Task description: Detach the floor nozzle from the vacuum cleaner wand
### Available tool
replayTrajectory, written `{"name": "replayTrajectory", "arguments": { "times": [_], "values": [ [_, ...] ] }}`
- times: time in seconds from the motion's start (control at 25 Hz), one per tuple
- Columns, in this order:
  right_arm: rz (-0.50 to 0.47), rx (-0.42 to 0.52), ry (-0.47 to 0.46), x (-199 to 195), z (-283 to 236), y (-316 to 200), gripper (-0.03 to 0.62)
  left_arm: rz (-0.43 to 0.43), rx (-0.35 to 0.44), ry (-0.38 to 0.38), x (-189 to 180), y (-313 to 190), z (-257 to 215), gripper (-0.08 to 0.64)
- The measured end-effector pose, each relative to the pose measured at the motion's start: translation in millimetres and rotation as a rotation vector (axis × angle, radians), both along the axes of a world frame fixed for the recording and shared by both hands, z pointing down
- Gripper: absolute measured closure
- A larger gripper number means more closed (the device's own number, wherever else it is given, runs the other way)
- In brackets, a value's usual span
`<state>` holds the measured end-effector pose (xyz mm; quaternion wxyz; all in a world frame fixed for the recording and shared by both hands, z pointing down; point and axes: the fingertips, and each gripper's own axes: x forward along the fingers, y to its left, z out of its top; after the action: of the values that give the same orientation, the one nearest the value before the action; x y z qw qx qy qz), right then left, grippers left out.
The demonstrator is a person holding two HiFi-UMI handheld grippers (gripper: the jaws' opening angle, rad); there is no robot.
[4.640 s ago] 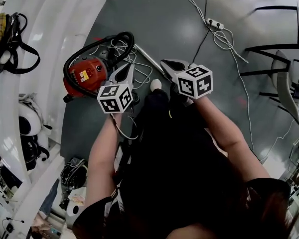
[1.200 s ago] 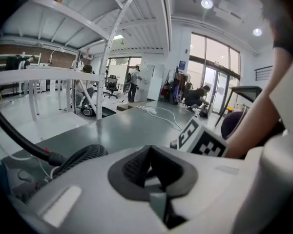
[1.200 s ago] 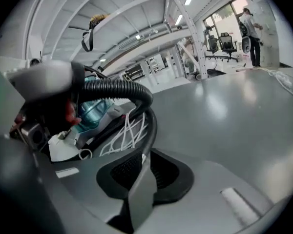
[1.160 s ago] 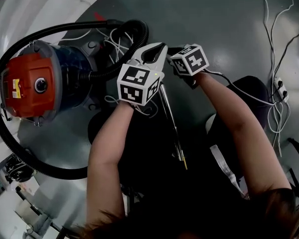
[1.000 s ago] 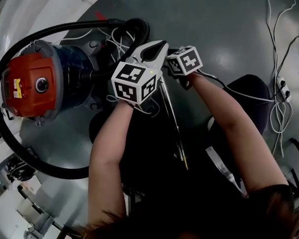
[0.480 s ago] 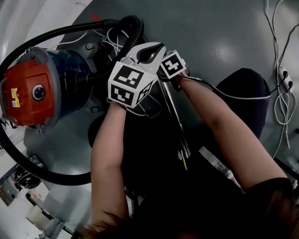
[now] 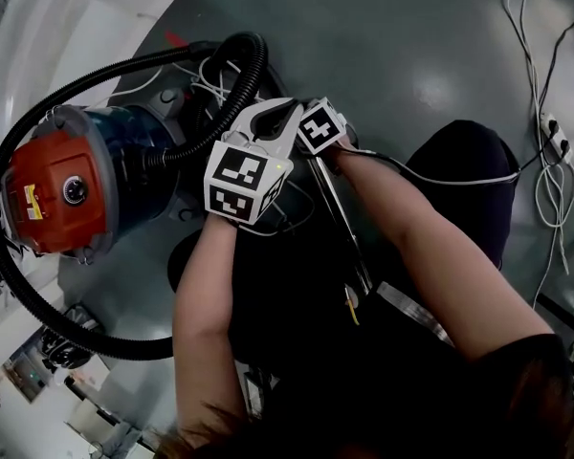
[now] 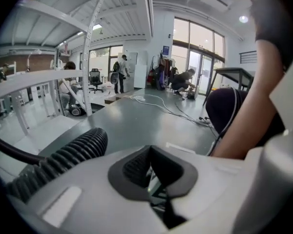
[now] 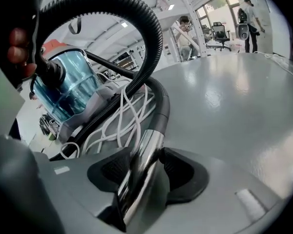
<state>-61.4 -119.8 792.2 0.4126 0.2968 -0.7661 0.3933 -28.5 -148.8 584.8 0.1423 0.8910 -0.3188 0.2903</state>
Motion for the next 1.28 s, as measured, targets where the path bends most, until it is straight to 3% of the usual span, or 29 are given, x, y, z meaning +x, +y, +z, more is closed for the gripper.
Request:
{"name": "replayTrajectory", "arguments": {
  "times": [0.08,0.16,0.32,0.4,0.48,0.64,0.72,1.08,1.28],
  "values": [
    [-0.010,0.106,-0.136,-27,-5,-19,0.365,-0.004,0.024,-0.039,-3,-1,1,0.551],
    [-0.005,0.148,-0.184,-37,-6,-25,0.352,-0.010,0.027,-0.050,-2,-1,2,0.551],
    [0.041,0.139,-0.157,-33,-1,-22,0.354,-0.015,0.007,-0.008,-1,-2,-1,0.551],
    [0.070,0.134,-0.141,-28,1,-22,0.360,0.006,0.009,-0.035,-4,0,0,0.552],
    [0.084,0.136,-0.157,-28,0,-24,0.362,0.045,0.025,-0.098,-12,5,2,0.551],
    [0.096,0.119,-0.203,-26,-3,-23,0.367,0.124,0.109,-0.327,-36,11,14,0.552],
    [0.114,0.124,-0.207,-24,-6,-21,0.367,0.131,0.156,-0.401,-44,8,19,0.552],
    [0.154,0.148,-0.168,-22,-2,-14,0.372,0.082,0.173,-0.401,-56,1,15,0.552],
    [0.136,0.124,-0.095,-24,6,-13,0.373,0.082,0.176,-0.401,-56,0,16,0.552]
  ]
}}
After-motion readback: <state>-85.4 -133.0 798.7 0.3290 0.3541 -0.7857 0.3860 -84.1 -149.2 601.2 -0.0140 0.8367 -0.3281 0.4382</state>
